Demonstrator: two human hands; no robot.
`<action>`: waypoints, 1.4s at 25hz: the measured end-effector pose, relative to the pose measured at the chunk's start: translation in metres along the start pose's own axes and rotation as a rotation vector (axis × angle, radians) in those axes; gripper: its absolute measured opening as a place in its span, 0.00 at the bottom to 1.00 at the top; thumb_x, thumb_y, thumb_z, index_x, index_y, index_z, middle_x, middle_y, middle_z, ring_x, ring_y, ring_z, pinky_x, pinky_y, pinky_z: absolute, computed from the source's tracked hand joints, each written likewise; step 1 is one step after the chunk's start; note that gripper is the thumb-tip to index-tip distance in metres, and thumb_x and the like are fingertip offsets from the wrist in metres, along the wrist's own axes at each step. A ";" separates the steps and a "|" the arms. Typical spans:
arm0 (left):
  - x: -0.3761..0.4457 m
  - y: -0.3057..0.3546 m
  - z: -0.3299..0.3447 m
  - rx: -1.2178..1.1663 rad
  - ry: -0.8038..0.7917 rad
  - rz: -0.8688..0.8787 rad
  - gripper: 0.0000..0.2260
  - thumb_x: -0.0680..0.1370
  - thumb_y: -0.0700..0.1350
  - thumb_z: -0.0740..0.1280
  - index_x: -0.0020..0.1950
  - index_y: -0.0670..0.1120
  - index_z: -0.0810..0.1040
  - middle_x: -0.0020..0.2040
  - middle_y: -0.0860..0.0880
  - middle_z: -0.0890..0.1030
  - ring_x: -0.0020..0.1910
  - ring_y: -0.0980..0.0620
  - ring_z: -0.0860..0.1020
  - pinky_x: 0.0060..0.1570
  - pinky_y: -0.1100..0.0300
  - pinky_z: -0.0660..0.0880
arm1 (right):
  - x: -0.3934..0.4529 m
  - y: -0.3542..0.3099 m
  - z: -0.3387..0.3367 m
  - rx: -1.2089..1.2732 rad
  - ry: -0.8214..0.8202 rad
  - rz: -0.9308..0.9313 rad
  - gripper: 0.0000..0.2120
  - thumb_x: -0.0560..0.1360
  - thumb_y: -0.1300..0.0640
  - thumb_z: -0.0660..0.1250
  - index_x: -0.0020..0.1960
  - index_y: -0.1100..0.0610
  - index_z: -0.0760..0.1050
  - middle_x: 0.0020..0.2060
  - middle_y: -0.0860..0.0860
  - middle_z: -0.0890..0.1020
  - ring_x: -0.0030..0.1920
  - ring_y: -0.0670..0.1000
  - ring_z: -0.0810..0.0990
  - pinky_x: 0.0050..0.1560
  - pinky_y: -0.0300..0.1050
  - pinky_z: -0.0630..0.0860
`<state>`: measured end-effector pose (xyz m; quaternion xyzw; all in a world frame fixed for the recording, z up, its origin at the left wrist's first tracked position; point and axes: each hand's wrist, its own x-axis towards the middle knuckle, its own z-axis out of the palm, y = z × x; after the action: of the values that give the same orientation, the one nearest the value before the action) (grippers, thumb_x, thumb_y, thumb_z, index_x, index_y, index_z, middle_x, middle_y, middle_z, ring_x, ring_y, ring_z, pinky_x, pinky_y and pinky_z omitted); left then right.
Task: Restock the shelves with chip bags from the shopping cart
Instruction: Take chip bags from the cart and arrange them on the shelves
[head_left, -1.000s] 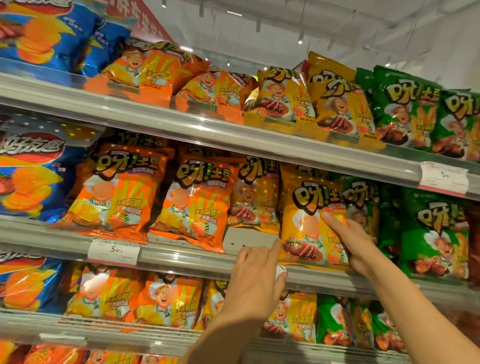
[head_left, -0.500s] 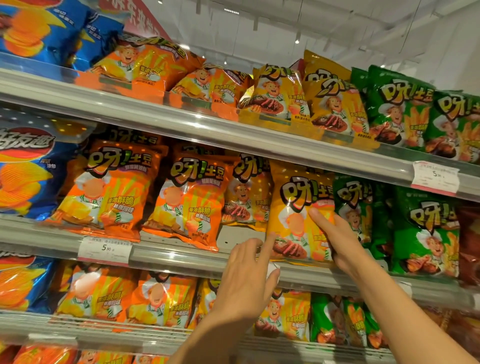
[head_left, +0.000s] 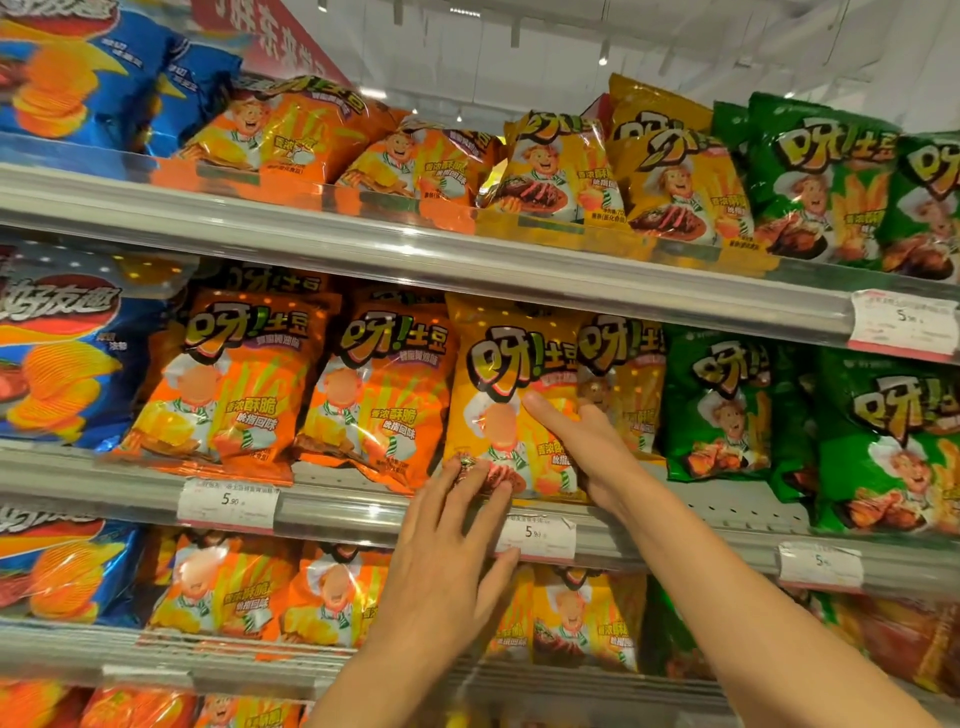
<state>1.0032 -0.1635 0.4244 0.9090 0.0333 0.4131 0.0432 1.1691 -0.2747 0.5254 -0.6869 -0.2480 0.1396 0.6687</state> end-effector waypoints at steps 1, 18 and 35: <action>0.004 0.002 0.000 -0.011 0.015 -0.006 0.25 0.81 0.57 0.61 0.76 0.49 0.70 0.75 0.45 0.70 0.77 0.42 0.63 0.69 0.38 0.71 | 0.001 -0.001 -0.002 -0.027 -0.011 0.013 0.22 0.71 0.43 0.77 0.59 0.54 0.80 0.48 0.53 0.88 0.49 0.53 0.88 0.48 0.51 0.85; 0.027 0.134 0.049 -0.346 0.082 0.228 0.18 0.80 0.46 0.66 0.69 0.44 0.75 0.68 0.38 0.76 0.72 0.36 0.70 0.68 0.33 0.67 | -0.120 0.030 -0.122 -0.579 0.470 -0.554 0.12 0.81 0.53 0.67 0.64 0.46 0.76 0.60 0.48 0.77 0.62 0.42 0.76 0.58 0.31 0.72; -0.071 0.556 0.375 -0.727 -1.051 0.421 0.17 0.79 0.44 0.70 0.66 0.40 0.79 0.63 0.41 0.76 0.65 0.40 0.75 0.67 0.48 0.70 | -0.434 0.394 -0.528 -0.128 1.021 0.856 0.13 0.76 0.65 0.72 0.58 0.66 0.74 0.46 0.63 0.81 0.45 0.61 0.80 0.47 0.46 0.75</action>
<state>1.2535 -0.7417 0.1849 0.9041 -0.3112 -0.0997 0.2755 1.1424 -0.9449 0.1103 -0.7428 0.3865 0.0350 0.5455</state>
